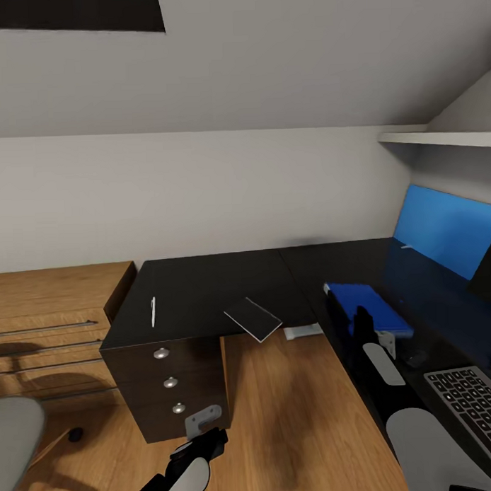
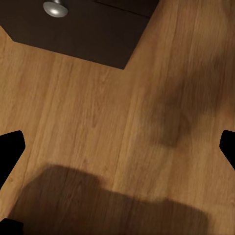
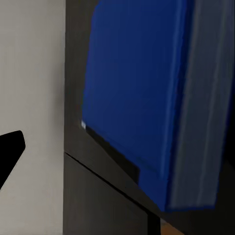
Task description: In the bedroom, organize the workspace by keeping the computer under the desk, ensuring the monitor is on the desk, placing the keyboard on the desk next to the monitor, placing the mouse on the desk next to the keyboard, moving the folder from the swivel chair onto the desk next to the mouse, stacking the notebook on top of the folder with the pen on top of the notebook, and positioning the swivel chair next to the desk.
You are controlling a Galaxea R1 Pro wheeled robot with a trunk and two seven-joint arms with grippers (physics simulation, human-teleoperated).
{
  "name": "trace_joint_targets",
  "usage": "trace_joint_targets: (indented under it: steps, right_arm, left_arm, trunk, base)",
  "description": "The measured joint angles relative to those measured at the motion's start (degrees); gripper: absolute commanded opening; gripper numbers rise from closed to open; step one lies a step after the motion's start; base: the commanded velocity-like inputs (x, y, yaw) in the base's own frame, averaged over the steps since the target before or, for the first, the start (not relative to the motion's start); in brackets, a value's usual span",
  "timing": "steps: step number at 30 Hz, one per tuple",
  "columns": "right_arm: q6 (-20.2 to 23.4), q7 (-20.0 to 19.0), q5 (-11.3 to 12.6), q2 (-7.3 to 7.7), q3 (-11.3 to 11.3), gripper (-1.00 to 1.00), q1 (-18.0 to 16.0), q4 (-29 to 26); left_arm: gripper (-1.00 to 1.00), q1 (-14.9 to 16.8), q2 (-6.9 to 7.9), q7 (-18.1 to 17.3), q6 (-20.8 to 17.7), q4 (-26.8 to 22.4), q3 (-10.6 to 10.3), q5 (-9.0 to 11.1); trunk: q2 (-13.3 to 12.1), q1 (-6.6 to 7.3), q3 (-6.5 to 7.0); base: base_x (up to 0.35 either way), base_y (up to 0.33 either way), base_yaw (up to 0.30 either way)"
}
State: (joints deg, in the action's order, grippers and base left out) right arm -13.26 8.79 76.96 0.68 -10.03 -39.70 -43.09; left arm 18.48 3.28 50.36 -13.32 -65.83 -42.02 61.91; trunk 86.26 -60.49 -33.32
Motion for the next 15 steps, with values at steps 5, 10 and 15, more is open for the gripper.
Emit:
trace_joint_targets:
  steps: [5, 10, 15]
  right_arm:
    - [0.0, 0.0, 0.0, 0.0, 0.0, 1.0, 0.0, 0.0]
    - [0.0, 0.0, 0.0, 0.02, 0.0, 1.0, 0.0, 0.0]
    - [0.0, 0.0, 0.0, 0.01, 0.0, 1.0, 0.0, 0.0]
  left_arm:
    - [1.0, 0.0, 0.02, 0.0, 0.7, 0.0, 0.0, 0.0]
    - [1.0, 0.0, 0.04, 0.0, 1.3, 0.0, 0.0, 0.1]
    - [1.0, 0.0, 0.06, 0.0, 1.3, 0.0, 0.0, 0.2]
  trunk:
    - [0.0, 0.0, 0.0]
    - [0.0, -0.01, 0.0]
    - [0.0, 0.0, 0.0]
  base:
    - [0.0, 0.0, 0.0]
    - [-0.097, 0.0, 0.0]
    - [-0.028, 0.0, 0.0]
